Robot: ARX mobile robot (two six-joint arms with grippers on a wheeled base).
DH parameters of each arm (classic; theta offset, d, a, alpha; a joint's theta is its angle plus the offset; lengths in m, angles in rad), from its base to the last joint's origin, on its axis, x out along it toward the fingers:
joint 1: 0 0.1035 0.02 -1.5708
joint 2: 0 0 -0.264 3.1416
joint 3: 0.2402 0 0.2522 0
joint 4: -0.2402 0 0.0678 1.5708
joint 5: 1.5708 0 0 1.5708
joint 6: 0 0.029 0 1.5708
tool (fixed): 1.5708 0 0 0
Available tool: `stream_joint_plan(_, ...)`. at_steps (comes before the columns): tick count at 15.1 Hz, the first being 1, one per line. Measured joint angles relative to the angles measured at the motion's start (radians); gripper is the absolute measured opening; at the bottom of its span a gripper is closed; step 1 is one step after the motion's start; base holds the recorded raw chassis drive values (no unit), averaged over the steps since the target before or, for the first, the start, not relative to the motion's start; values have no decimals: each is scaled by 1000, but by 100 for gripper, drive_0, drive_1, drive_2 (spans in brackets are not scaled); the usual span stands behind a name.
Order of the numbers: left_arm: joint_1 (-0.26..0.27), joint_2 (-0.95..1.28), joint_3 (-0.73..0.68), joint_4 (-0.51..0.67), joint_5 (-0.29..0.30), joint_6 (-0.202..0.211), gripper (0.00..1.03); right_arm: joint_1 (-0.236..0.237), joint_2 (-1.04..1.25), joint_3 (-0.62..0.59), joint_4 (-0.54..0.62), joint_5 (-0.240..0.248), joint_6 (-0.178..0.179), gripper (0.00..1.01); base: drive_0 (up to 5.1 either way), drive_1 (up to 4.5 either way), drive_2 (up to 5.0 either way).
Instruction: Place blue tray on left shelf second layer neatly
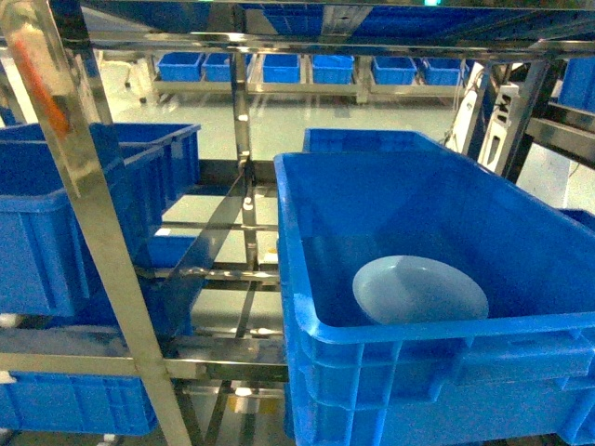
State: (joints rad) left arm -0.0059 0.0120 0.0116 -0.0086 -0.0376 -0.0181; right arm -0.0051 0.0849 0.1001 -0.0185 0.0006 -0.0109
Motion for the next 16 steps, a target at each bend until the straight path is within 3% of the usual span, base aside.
stream_joint_plan(1,0,0,0,-1,0,0,98,5,-10,-8,5,-2,0,4,0,0,0)
stream_joint_plan(2,0,0,0,0,0,0,98,5,-20,-23,6,1,3,2,0,0,0)
stream_joint_plan(7,0,0,0,0,0,0,98,5,-68,-74,21,0,3,4,0,0,0)
stream_joint_plan(14,0,0,0,-1,-2,0,98,5,-79,-85,14,0,7,98,0,0,0)
stream_joint_plan(16,0,0,0,-1,-2,0,98,5,-79,-85,14,0,8,98,0,0,0)
